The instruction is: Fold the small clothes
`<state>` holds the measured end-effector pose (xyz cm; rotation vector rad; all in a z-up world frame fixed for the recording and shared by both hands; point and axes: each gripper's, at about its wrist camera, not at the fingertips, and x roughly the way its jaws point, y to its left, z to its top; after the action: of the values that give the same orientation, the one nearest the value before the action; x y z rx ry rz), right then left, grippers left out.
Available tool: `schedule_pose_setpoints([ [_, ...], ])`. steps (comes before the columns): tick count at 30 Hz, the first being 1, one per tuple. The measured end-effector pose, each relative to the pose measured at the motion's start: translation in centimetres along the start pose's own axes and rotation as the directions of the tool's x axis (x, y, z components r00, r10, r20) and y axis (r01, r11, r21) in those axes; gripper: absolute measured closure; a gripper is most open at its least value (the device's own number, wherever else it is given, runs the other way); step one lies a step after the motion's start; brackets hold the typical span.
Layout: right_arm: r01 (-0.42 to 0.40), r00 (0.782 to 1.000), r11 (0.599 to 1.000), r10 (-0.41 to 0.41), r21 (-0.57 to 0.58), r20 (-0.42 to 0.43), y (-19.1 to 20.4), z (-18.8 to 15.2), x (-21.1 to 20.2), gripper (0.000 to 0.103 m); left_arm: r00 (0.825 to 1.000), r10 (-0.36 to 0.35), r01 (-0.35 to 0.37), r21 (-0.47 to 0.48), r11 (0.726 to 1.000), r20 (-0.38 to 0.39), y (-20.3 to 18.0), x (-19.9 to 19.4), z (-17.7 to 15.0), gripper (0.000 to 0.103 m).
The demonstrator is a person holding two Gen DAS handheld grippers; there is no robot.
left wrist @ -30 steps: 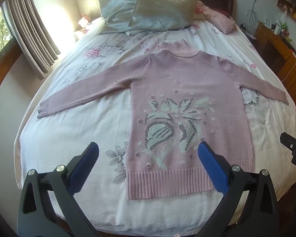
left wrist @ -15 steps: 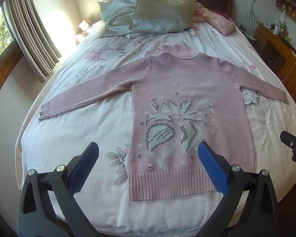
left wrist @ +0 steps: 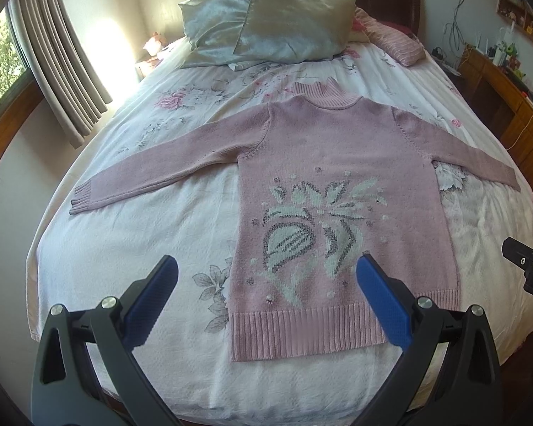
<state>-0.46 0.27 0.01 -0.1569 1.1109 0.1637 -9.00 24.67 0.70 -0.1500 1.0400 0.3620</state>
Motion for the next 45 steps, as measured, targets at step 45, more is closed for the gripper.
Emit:
schedule_pose_setpoints([
  [45,-0.005,1.000,1.000,0.005,-0.001,0.022,-0.36,0.09,-0.62,0.004,1.000,-0.005,0.005,-0.007,1.000,0.010,-0.63,-0.06,-0.28,0.003],
])
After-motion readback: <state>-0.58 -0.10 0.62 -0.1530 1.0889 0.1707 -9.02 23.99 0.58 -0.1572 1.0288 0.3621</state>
